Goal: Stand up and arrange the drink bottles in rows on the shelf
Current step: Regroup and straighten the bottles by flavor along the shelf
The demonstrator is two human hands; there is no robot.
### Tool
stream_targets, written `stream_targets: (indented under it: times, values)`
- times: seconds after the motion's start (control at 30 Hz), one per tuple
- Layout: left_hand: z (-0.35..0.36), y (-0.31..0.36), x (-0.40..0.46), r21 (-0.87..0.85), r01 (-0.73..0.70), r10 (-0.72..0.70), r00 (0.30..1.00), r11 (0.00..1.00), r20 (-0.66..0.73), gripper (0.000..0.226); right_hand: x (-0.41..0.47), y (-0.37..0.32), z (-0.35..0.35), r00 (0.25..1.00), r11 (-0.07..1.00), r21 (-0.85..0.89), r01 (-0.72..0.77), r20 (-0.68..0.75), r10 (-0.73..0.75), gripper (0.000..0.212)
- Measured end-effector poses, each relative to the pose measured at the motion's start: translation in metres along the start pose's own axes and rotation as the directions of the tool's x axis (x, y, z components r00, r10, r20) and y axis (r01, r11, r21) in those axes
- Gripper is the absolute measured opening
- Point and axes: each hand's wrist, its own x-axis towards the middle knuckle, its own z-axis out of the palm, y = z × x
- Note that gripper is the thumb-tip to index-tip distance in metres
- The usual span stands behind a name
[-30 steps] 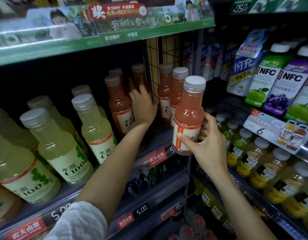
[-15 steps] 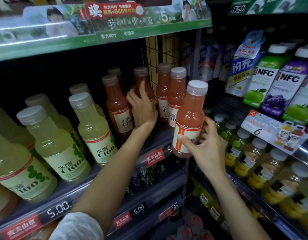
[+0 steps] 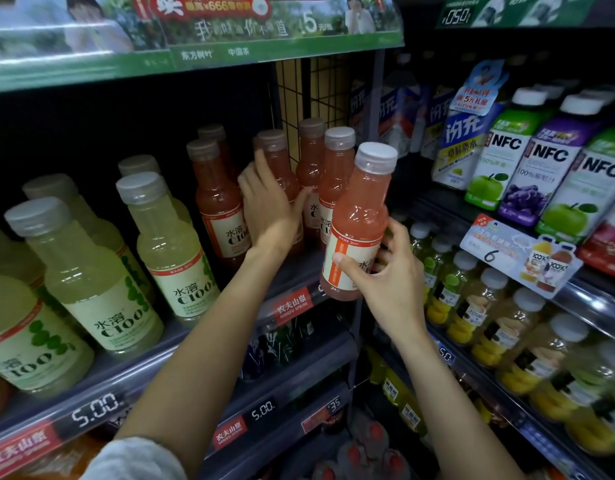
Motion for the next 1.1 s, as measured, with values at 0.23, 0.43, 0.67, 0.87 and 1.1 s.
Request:
stream_targets:
  times: [0.23,0.43,0.67,0.87,1.1]
  values:
    - [-0.014,-0.013,0.012,0.000,-0.047,0.047,0.997,0.999,0.063,0.078,-0.003,-0.001,-0.003,1.000,1.000,-0.021,0.014,0.005,-0.014,0.076]
    - [-0.015,-0.011,0.013,-0.022,-0.002,0.004,0.998,1.000,0.062,0.086,-0.002,-0.004,0.000,1.000,1.000,-0.018,0.016,0.004,-0.016,0.077]
    - [-0.016,-0.013,0.016,0.021,-0.049,0.047,0.996,0.999,0.081,0.105,0.000,-0.008,0.000,1.000,1.000,-0.023,0.015,0.012,-0.015,0.078]
    - [-0.019,-0.013,0.008,-0.048,-0.059,0.065,0.989,0.997,0.132,0.095,0.002,-0.007,0.004,1.000,1.000,-0.025,0.012,0.003,-0.012,0.079]
    - [-0.016,-0.011,0.010,0.066,-0.063,0.055,0.992,0.996,0.116,0.103,0.007,-0.014,0.010,0.999,0.998,-0.038,0.046,0.020,-0.045,0.076]
